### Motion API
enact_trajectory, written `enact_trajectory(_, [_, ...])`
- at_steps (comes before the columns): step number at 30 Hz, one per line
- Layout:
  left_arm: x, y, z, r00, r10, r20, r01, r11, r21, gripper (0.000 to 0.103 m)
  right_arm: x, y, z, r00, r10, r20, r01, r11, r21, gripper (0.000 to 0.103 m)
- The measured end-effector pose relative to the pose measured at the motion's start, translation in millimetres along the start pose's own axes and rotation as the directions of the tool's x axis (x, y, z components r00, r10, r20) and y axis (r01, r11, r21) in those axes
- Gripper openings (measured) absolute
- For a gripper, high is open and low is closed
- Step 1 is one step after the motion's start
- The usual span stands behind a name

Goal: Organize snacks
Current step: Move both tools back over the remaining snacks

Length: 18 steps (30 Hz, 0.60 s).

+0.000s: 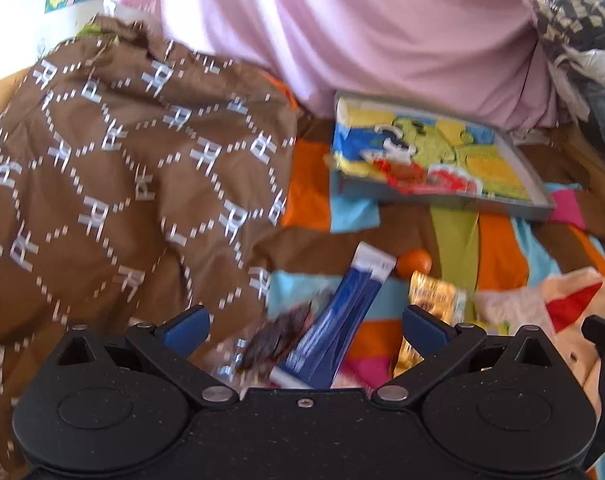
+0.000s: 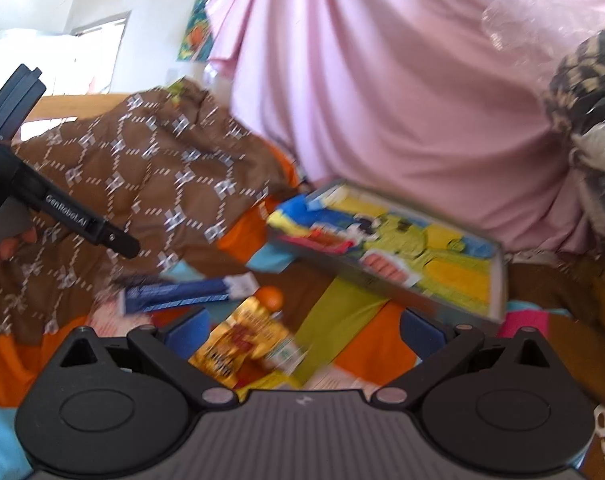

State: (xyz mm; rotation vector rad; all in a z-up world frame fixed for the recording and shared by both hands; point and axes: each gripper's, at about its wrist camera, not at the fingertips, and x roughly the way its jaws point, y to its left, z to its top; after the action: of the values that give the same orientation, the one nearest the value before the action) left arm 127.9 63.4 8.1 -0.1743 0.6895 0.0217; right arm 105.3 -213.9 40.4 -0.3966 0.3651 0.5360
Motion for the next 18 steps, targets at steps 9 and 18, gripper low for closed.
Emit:
enact_trajectory(9, [7.0,-3.1,-26.3,0.997,-0.018,-0.079,0.021,0.999,0.035,0.102,7.0,21.8,-19.5,0.991,0.068,-0.112,-0.069,0.997,-0.014,0.103])
enact_trajectory(18, [20.7,-3.4,-45.3,0.987,-0.013,-0.161,0.020,0.999,0.041,0.102,27.1,26.6,-37.9,0.953,0.140,-0.267,-0.130,0.990,0.056,0.103])
